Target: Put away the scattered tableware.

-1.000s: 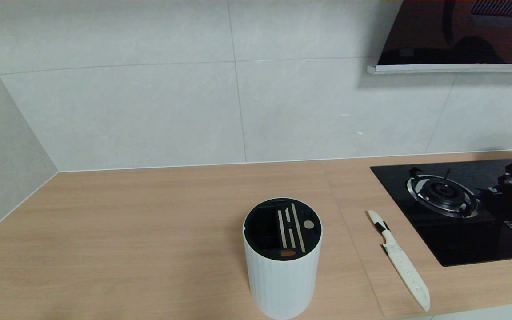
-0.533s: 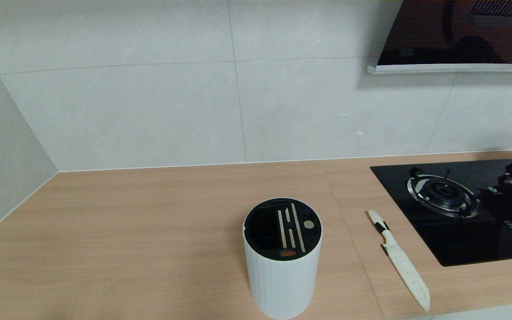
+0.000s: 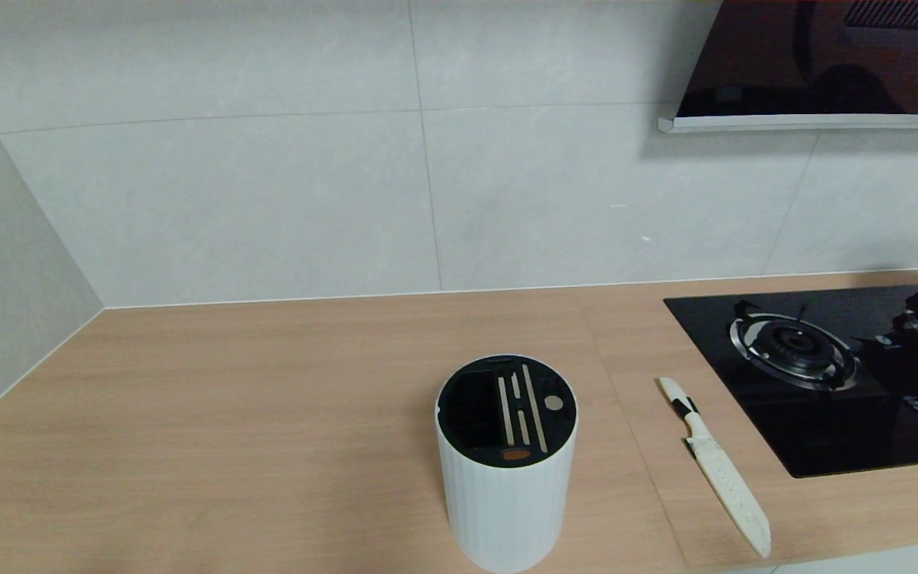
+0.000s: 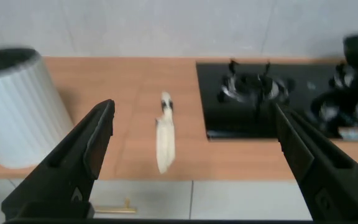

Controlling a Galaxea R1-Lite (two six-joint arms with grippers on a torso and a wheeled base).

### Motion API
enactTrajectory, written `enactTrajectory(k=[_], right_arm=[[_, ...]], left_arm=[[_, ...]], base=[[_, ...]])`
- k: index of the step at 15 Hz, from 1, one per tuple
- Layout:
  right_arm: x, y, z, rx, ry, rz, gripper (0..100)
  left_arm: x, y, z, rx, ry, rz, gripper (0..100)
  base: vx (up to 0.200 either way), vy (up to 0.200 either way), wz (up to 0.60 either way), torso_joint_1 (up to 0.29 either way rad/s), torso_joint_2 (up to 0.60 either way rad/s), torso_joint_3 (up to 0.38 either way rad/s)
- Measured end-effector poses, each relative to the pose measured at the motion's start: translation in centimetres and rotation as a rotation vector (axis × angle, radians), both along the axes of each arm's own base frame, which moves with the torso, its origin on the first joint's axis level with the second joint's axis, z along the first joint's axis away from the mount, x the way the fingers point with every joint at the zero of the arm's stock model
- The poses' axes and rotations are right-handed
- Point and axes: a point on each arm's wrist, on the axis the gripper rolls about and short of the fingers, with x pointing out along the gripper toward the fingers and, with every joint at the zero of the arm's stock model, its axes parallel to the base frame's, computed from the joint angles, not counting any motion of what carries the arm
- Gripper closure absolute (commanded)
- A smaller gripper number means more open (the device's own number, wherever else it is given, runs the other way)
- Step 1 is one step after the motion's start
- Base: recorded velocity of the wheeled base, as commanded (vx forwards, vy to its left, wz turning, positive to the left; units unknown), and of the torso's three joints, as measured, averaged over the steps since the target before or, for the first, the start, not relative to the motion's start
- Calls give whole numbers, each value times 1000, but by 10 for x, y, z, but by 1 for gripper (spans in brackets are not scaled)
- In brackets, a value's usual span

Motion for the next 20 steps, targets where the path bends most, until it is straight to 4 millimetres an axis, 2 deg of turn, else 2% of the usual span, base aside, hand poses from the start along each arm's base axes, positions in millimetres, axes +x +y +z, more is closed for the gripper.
enactTrajectory(k=[3, 7, 9, 14, 20], right_arm=[[15, 1, 25, -4, 96, 51, 0], [60, 4, 48, -8, 297, 127, 0], [84, 7, 55, -14, 344, 169, 0], [127, 15, 53, -25, 451, 208, 0], [177, 22, 54, -27, 489, 207, 0]], left_arm=[[0, 0, 0, 0, 0, 0, 0], [0, 0, 0, 0, 0, 0, 0], [0, 0, 0, -1, 0, 0, 0], [0, 0, 0, 0, 0, 0, 0], [0, 0, 0, 0, 0, 0, 0]], base=[[0, 0, 0, 0, 0, 0], [0, 0, 0, 0, 0, 0], [0, 0, 0, 0, 0, 0], [0, 0, 0, 0, 0, 0], [0, 0, 0, 0, 0, 0]])
